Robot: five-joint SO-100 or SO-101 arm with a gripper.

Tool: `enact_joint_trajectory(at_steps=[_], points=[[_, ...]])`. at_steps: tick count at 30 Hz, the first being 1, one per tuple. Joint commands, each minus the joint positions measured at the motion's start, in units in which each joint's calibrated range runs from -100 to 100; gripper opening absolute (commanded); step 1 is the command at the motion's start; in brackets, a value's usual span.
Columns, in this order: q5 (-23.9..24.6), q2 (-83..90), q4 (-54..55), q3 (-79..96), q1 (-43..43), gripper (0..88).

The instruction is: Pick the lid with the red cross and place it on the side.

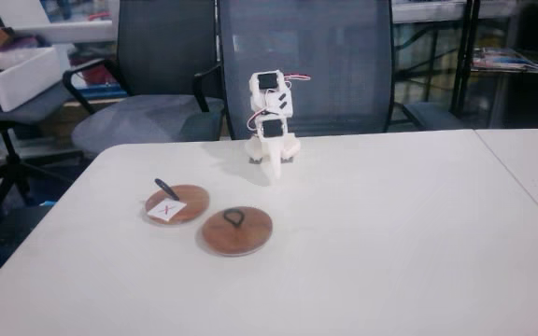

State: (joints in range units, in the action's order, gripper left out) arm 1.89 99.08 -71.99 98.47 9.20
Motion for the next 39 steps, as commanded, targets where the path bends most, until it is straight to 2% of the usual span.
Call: enact_joint_trajectory(at_steps=[1,16,20,28,39], points=[[-13.64,0.92,0.63,-6.18,-4.62,3.1],[-13.64,0.92,0.72,-6.36,-4.62,4.2],[-13.64,0.92,0.72,-6.36,-4.7,10.2],[-13.64,0.92,0.72,-6.27,-4.7,28.4],[-13.64,0.92,0.72,-6.18,-4.7,29.7]])
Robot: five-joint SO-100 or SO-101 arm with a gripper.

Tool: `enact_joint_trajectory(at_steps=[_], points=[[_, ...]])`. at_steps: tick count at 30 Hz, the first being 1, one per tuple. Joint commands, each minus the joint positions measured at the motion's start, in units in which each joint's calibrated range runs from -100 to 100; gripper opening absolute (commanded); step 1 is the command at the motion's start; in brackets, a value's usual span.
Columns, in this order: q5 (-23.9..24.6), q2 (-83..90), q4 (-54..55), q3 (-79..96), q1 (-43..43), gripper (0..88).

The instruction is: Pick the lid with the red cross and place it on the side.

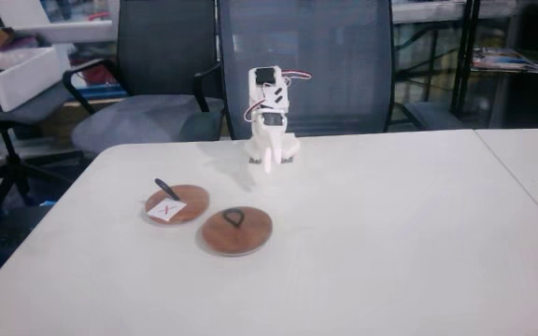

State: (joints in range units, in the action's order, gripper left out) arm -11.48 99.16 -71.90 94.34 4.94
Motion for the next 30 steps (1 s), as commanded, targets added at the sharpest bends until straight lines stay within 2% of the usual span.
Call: enact_joint_trajectory(at_steps=[1,30], points=[[-0.27,0.84,0.63,-1.95,-0.44,29.7],[-0.27,0.76,4.82,-12.92,0.24,30.3]])
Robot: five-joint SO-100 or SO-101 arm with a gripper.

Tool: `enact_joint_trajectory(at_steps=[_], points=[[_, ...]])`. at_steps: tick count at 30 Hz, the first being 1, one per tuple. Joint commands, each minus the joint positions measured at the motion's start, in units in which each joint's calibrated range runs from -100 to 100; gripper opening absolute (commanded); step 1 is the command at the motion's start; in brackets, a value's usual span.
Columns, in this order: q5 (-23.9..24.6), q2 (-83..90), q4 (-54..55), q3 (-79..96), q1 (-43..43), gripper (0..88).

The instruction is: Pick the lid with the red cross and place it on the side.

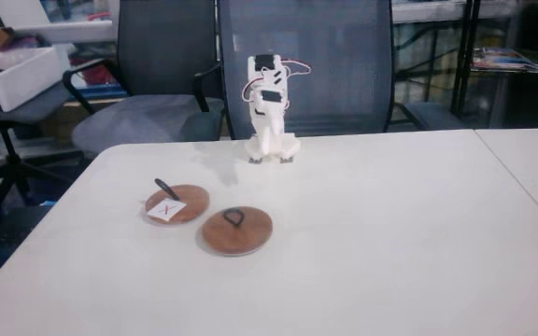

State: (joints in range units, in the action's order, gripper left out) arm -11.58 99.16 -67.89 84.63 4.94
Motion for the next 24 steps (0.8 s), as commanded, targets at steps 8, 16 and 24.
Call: enact_joint_trajectory(at_steps=[8,16,24], points=[[-0.11,-1.12,0.55,-4.76,0.16,30.4],[0.37,-24.72,0.55,-19.26,0.16,30.4],[0.42,-40.91,0.55,-32.86,-0.36,29.8]])
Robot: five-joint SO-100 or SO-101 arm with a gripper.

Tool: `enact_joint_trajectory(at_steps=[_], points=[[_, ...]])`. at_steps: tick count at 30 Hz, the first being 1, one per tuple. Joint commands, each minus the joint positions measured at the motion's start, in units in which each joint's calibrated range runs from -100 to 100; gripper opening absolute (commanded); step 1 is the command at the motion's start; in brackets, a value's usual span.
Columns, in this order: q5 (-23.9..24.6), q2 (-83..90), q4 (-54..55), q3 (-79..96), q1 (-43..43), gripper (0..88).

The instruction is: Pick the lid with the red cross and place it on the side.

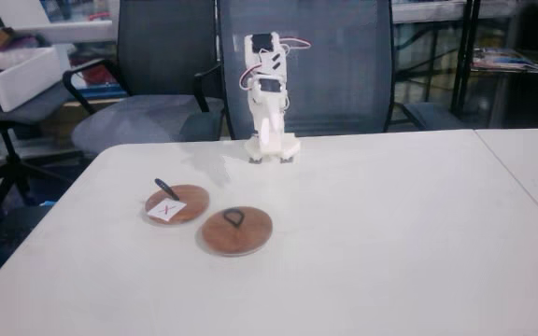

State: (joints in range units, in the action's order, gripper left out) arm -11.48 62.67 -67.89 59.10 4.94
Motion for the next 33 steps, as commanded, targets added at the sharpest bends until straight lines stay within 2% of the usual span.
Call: enact_joint_trajectory(at_steps=[1,12,22,33], points=[[0.32,-5.37,0.55,-9.24,-0.36,29.8],[0.32,-7.84,-0.04,-12.14,-1.41,29.7],[-0.27,-8.09,0.73,-12.23,-14.46,29.7],[0.22,-8.01,0.64,-12.05,-23.92,29.7]])
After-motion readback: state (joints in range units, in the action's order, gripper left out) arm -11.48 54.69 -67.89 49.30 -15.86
